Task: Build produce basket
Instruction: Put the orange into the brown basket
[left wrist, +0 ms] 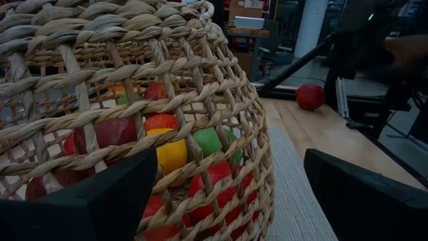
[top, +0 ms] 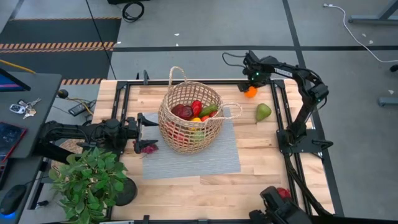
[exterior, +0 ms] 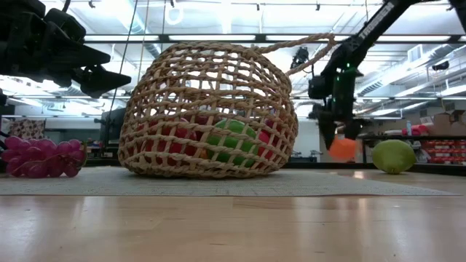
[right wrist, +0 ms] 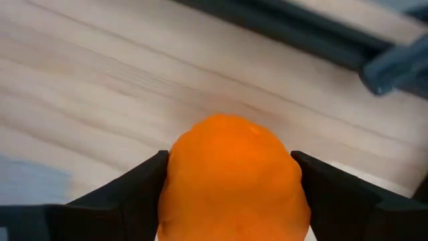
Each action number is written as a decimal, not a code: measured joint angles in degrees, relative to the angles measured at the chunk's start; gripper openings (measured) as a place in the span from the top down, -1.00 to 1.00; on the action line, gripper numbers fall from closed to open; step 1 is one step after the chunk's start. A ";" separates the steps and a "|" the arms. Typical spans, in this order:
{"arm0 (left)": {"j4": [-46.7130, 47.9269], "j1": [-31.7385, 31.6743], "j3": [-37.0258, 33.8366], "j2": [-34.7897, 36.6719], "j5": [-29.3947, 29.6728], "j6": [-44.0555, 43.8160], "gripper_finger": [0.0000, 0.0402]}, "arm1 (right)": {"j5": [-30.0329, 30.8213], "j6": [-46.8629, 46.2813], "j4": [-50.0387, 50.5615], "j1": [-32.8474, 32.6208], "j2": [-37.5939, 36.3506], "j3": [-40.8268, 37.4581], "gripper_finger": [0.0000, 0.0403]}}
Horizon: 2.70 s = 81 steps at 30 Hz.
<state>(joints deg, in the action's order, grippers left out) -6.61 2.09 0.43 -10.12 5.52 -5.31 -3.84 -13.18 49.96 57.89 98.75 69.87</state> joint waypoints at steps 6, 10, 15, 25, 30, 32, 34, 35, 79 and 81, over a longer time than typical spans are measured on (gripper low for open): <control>0.00 -0.01 0.00 -0.01 0.00 0.03 -0.93 | -6.16 0.27 -3.87 -3.28 -8.68 1.96 -0.48; 0.01 0.01 0.00 0.00 0.00 0.03 -0.93 | -10.98 -1.65 -11.97 -6.98 -15.06 1.99 -0.49; 0.02 0.00 0.00 -0.01 0.00 0.02 -0.93 | -13.36 -5.04 -22.87 -12.49 -20.44 2.00 -0.49; 0.02 0.00 0.00 0.00 0.00 0.01 -0.93 | -18.76 -14.71 -41.00 -22.96 -24.31 2.03 -0.50; 0.01 -0.01 0.00 0.02 -0.02 0.01 -0.93 | -18.88 -16.22 -45.26 -27.55 -24.62 2.03 -0.50; 0.00 0.01 0.00 0.01 -0.02 0.01 -0.93 | -18.87 -15.34 -47.71 -29.41 -24.62 2.03 -0.50; 0.02 0.00 0.00 0.01 0.00 0.01 -0.93 | -18.78 -13.11 -50.85 -31.56 -24.62 2.03 -0.50; 0.00 -0.01 0.00 0.02 -0.02 0.03 -0.93 | -18.62 -11.56 -52.35 -32.74 -24.62 2.03 -0.50; 0.02 0.00 0.00 0.01 0.00 0.01 -0.93 | 10.77 85.28 -49.91 -48.29 -12.49 2.03 -0.51; 0.02 0.02 0.00 0.02 0.00 0.03 -0.93 | 13.30 89.19 -50.94 -49.00 -11.04 2.03 -0.51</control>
<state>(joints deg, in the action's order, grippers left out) -6.59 2.11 0.43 -10.11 5.52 -5.28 9.46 76.01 -0.98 8.89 87.71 71.90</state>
